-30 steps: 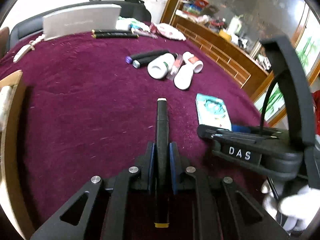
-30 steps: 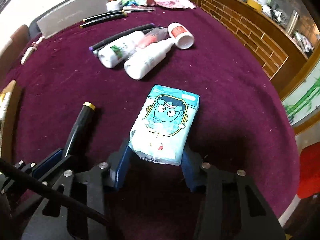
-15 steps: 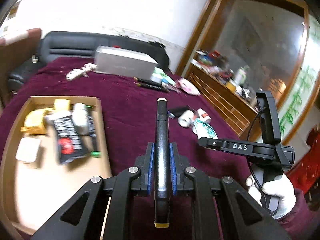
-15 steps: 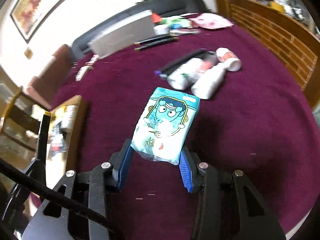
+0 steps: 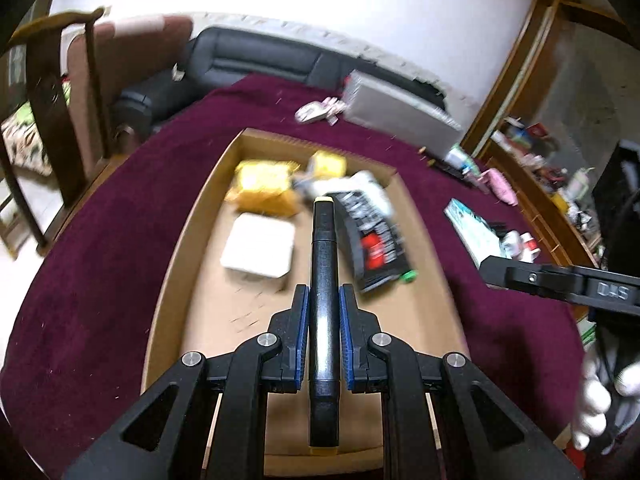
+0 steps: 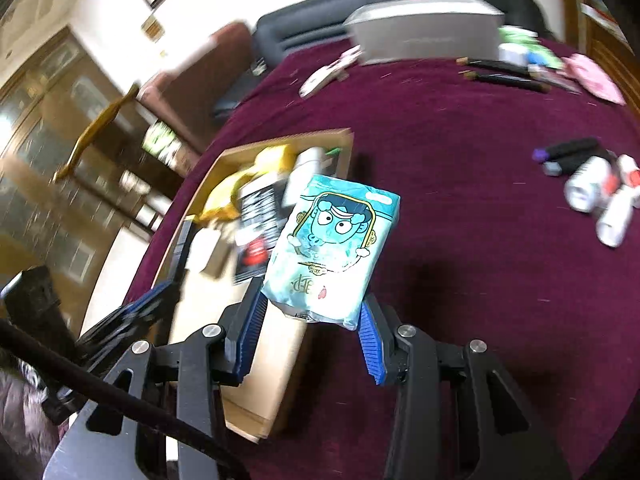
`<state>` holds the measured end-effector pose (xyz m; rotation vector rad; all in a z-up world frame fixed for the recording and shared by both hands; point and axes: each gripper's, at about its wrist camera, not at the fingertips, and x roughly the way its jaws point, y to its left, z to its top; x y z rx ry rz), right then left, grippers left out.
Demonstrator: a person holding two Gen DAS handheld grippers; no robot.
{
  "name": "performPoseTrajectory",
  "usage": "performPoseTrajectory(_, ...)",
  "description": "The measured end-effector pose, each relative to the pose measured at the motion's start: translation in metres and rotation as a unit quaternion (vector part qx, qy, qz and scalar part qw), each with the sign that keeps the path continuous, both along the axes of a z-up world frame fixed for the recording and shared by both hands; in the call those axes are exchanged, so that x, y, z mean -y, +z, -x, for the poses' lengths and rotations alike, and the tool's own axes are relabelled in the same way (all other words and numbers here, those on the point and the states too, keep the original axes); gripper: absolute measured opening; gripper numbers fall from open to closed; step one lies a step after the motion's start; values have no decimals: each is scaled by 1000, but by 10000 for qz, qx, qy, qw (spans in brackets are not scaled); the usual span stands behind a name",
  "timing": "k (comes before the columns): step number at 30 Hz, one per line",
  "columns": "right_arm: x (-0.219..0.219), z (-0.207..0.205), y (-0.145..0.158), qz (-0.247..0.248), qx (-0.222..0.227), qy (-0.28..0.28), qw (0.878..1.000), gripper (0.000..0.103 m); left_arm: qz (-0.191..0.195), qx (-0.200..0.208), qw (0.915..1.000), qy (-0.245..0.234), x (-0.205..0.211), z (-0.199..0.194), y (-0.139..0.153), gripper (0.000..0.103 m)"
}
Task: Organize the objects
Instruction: 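Carry the marker over the tray with left tool while right tool lowers the tissue pack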
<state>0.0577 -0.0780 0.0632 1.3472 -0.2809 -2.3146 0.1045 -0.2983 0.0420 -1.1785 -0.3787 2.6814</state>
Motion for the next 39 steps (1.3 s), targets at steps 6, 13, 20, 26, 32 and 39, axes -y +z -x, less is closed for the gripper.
performPoseTrajectory(6, 55, -5, -28, -110, 378, 640, 9972, 42, -17, 397, 9992, 103, 11, 8, -24, 12)
performPoseTrajectory(13, 69, 0, -47, -450, 522, 687, 9953, 43, -74, 441, 9990, 11, 7, 13, -26, 12)
performPoseTrajectory(20, 69, -2, -48, -640, 583, 759, 9933, 49, -458, 355, 9983, 114, 22, 8, -14, 33)
performPoseTrajectory(26, 58, -14, -42, -499, 564, 734, 9945, 50, -752, 90, 9970, 171, 32, -6, 8, 44)
performPoseTrajectory(32, 45, -25, -29, -265, 378, 627, 9970, 51, -1047, -27, 9940, 326, 35, -16, 23, 45)
performPoseTrajectory(39, 30, -32, -19, 237, 371, 666, 9968, 61, -941, -175, 9947, 379, 15, -29, 41, 45)
